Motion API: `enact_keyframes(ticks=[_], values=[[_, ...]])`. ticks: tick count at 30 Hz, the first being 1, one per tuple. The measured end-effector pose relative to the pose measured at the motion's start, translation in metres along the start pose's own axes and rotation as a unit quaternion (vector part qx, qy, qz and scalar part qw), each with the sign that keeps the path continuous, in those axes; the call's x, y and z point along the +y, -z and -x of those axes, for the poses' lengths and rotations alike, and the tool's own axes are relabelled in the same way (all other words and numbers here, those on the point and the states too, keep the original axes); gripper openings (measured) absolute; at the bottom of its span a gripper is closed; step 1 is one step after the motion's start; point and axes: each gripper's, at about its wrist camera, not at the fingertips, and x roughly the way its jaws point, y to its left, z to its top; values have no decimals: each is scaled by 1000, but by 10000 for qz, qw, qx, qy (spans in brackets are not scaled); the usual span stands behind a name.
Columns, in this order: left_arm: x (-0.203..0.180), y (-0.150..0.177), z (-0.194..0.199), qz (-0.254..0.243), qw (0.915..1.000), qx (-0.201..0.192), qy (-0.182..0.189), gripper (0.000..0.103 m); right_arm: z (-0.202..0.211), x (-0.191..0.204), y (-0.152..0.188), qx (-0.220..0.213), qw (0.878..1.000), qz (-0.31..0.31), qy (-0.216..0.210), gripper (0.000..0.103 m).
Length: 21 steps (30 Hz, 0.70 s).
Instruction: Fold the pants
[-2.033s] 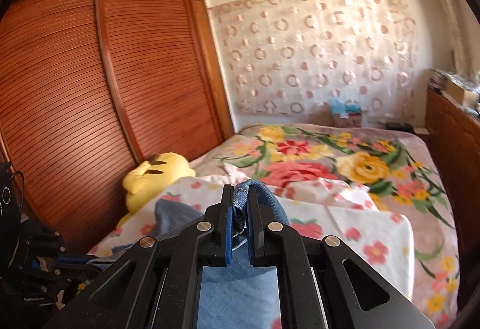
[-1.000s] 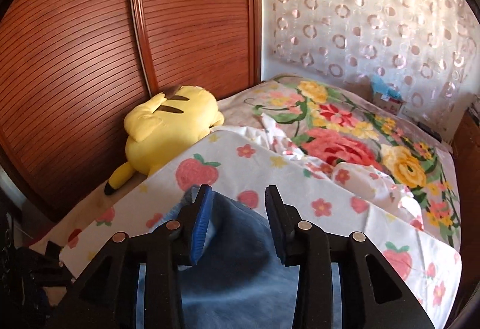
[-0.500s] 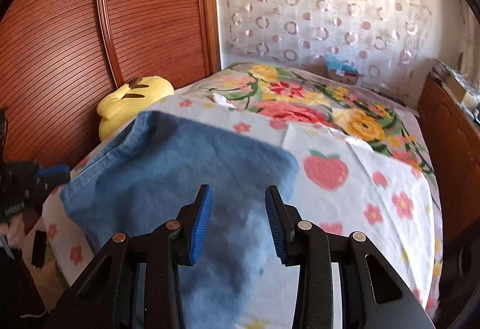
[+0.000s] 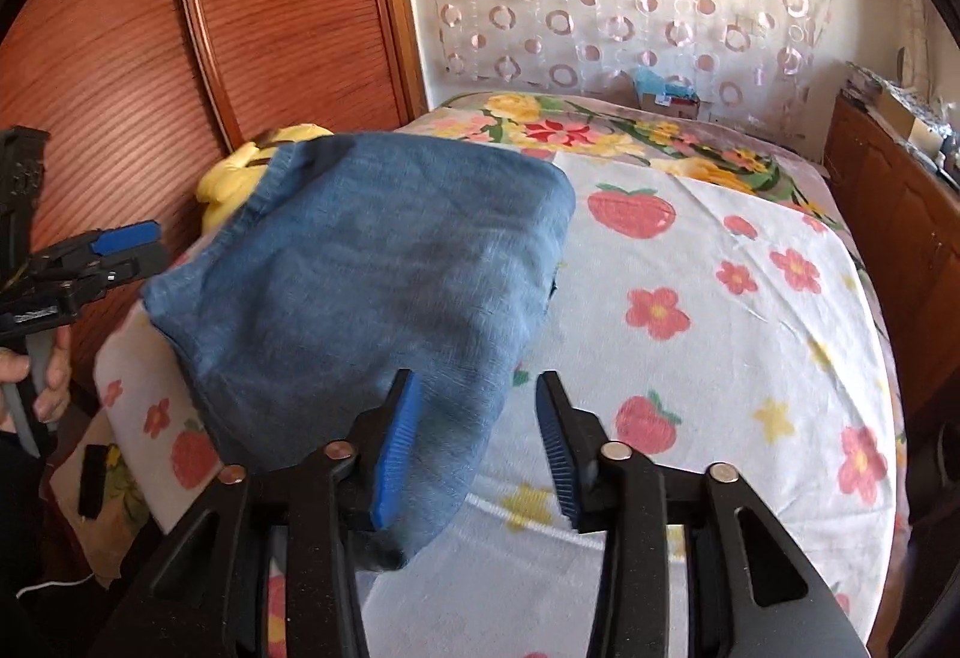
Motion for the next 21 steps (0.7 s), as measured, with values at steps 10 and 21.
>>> enact_keyframes(ticks=[10,21], values=[[-12,6,-10,-86,9999,102,-26,77,-32,-14,-11,227,9995,-179,-129,45],[-17,8,-13,-170,9997,135,-55,77,-55,-28,-10,489,9968,-491,-392,45]])
